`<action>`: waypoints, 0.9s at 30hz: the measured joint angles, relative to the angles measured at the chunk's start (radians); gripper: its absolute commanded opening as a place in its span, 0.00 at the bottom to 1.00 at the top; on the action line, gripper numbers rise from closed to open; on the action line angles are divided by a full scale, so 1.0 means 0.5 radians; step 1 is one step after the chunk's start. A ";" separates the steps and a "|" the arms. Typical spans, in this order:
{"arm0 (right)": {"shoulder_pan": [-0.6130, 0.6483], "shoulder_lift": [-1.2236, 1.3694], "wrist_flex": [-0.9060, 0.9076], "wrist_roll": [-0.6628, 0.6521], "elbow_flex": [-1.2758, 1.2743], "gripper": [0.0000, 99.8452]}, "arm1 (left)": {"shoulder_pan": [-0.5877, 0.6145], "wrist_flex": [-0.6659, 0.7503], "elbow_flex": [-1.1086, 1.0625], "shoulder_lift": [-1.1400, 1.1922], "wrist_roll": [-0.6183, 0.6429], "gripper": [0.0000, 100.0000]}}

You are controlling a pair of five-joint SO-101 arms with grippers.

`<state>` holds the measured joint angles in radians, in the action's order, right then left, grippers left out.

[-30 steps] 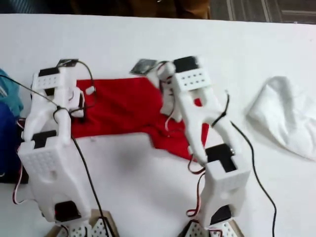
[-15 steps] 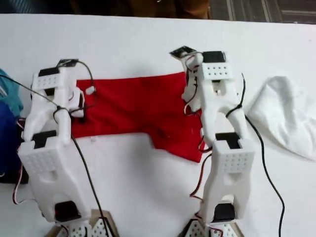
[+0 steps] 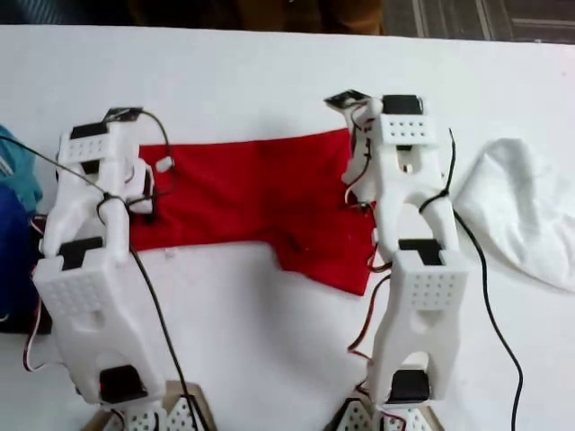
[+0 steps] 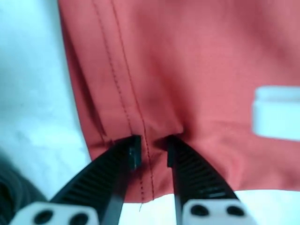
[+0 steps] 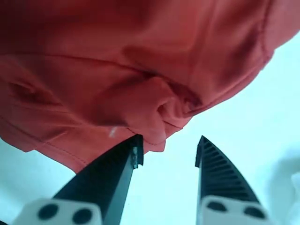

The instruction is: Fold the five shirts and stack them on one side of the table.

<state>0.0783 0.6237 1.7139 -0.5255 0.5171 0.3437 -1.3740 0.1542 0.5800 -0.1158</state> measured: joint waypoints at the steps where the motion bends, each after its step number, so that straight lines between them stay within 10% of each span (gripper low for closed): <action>1: 0.000 0.018 0.000 0.000 0.000 0.19 | 0.000 0.000 0.000 0.000 0.000 0.12; 12: 0.000 0.190 -0.046 0.006 -0.058 0.01 | 0.000 0.000 0.000 0.000 0.000 0.12; 27: -0.003 0.190 -0.068 0.006 -0.009 0.02 | 0.000 0.000 -0.003 0.000 0.000 0.12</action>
<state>0.0767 0.7188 1.6801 -0.5224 0.5125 0.3437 -1.3740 0.1527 0.5800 -0.1158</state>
